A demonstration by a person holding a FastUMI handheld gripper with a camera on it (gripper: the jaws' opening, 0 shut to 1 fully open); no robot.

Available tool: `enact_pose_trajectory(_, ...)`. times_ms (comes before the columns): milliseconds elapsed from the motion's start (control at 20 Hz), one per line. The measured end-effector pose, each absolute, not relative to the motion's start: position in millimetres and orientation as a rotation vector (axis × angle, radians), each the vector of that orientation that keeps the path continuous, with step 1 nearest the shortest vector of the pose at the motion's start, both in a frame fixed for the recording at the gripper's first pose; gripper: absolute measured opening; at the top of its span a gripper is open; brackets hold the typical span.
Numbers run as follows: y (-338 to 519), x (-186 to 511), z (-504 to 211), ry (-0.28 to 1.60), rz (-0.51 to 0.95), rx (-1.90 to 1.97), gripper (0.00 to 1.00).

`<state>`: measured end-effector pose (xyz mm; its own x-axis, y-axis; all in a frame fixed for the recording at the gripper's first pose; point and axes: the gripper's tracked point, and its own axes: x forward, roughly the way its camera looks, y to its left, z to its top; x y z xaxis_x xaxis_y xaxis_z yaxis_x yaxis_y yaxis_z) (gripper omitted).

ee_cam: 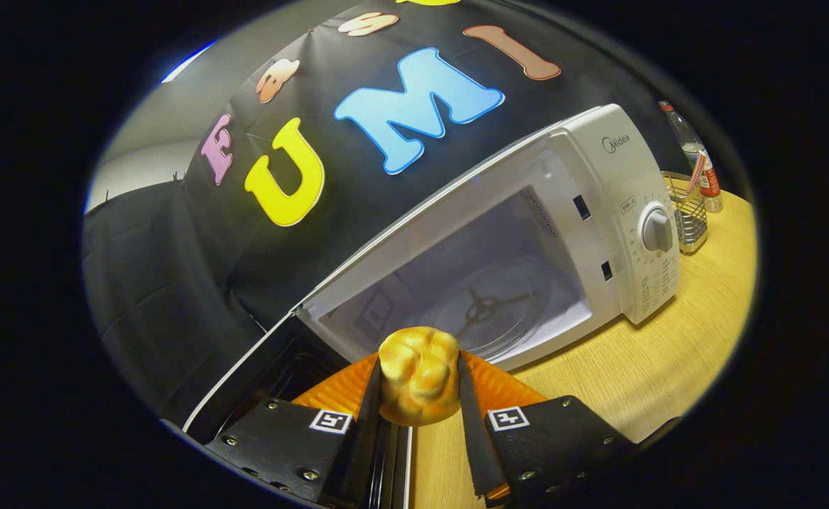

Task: Open the microwave, put the food inside, and close the microwave door.

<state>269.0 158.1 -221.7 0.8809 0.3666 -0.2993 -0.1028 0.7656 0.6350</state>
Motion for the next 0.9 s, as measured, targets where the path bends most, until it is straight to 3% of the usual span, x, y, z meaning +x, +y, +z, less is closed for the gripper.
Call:
enact_pose_trajectory(450, 156, 334, -260, 0.412, 0.166, 0.679, 0.55)
enact_pose_trajectory(550, 158, 344, -268, 0.406, 0.156, 0.693, 0.61)
enact_pose_trajectory(900, 155, 363, -292, 0.418, 0.104, 0.685, 0.65)
